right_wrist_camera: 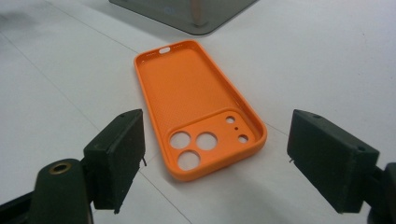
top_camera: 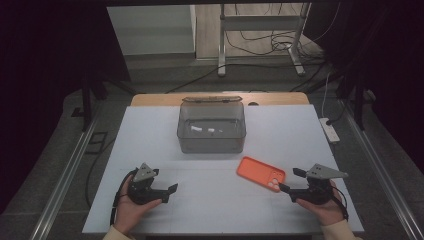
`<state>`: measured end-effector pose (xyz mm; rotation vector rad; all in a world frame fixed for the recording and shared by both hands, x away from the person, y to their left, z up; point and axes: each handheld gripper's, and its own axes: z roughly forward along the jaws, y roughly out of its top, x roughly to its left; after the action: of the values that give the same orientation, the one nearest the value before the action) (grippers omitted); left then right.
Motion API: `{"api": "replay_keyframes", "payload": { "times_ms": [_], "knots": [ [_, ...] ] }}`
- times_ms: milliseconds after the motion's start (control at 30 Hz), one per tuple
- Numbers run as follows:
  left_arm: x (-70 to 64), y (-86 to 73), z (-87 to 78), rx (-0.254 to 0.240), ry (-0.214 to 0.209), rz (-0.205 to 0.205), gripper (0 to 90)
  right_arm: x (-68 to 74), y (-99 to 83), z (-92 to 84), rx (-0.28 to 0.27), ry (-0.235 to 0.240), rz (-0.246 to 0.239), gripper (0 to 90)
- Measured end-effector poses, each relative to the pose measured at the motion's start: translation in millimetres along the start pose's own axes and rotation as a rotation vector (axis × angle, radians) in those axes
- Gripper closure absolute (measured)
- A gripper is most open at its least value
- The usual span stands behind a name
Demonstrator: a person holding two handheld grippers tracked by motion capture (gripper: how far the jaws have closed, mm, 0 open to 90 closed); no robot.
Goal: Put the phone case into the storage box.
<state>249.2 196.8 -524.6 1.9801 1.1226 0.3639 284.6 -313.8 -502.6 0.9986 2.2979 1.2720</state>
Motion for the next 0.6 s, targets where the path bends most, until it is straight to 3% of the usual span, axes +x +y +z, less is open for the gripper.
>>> {"api": "replay_keyframes", "payload": {
  "times_ms": [600],
  "knots": [
    [-1.3, -3.4, -3.7, 0.001, 0.003, 0.007, 9.0, 0.8, 3.3, 6.0, 0.017, 0.015, -0.023, 19.8]
  ]
}}
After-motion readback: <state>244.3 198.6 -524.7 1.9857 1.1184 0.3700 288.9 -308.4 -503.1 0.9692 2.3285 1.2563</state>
